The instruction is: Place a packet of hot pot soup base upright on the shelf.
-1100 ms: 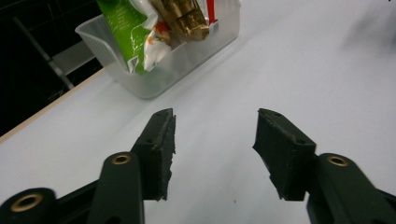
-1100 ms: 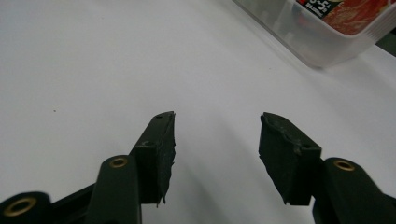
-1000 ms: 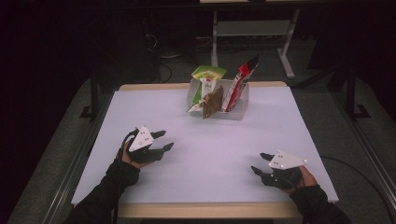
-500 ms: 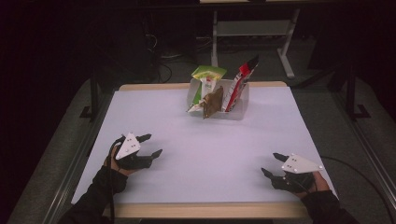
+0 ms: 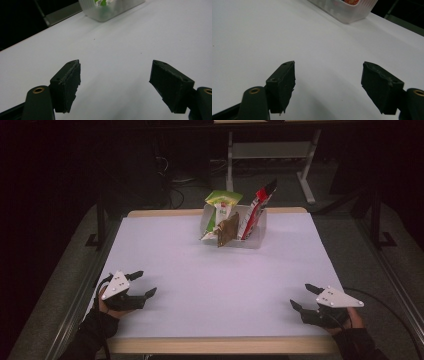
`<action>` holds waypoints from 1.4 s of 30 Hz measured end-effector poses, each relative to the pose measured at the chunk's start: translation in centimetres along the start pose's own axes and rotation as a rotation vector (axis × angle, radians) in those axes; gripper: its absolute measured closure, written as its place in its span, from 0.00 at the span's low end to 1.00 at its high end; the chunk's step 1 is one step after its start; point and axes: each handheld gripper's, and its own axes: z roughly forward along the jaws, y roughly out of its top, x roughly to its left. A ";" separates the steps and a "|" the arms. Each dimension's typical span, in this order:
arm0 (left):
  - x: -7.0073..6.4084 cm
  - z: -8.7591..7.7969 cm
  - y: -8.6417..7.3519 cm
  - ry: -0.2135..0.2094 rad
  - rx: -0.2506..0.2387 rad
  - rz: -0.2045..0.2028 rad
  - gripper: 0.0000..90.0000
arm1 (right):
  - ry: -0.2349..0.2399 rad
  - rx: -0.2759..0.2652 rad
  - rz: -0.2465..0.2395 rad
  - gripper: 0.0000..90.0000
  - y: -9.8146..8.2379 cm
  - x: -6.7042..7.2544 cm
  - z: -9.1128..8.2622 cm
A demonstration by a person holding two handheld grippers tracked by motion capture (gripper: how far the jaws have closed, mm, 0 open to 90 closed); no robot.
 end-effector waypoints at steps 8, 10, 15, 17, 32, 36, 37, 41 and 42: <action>1.1 -2.4 -2.2 0.041 -0.023 -0.081 0.23 | -0.058 -0.025 0.069 0.28 -1.4 -0.5 -0.8; 1.3 -2.8 -2.7 0.054 -0.029 -0.097 0.23 | -0.071 -0.047 0.097 0.28 -1.6 -0.8 -1.3; 1.2 -3.9 -2.8 0.055 -0.070 -0.110 0.21 | -0.102 -0.097 0.149 0.26 -2.3 -1.1 -2.2; 1.1 -4.0 -2.8 0.055 -0.075 -0.118 0.21 | -0.114 -0.104 0.165 0.26 -2.6 -1.1 -2.3; 0.8 -4.4 -2.9 0.059 -0.105 -0.129 0.21 | -0.145 -0.137 0.166 0.26 -2.3 -1.0 -2.6; 0.7 -4.3 -2.9 0.058 -0.098 -0.136 0.21 | -0.132 -0.134 0.159 0.26 -2.1 -0.9 -2.3; 0.6 -4.2 -2.9 0.060 -0.097 -0.138 0.21 | -0.129 -0.132 0.156 0.26 -2.1 -0.8 -2.2; 0.6 -4.2 -2.9 0.060 -0.093 -0.137 0.21 | -0.121 -0.132 0.157 0.26 -2.1 -0.9 -2.1; 0.6 -4.2 -2.9 0.060 -0.094 -0.140 0.21 | -0.118 -0.134 0.158 0.26 -2.1 -0.9 -2.1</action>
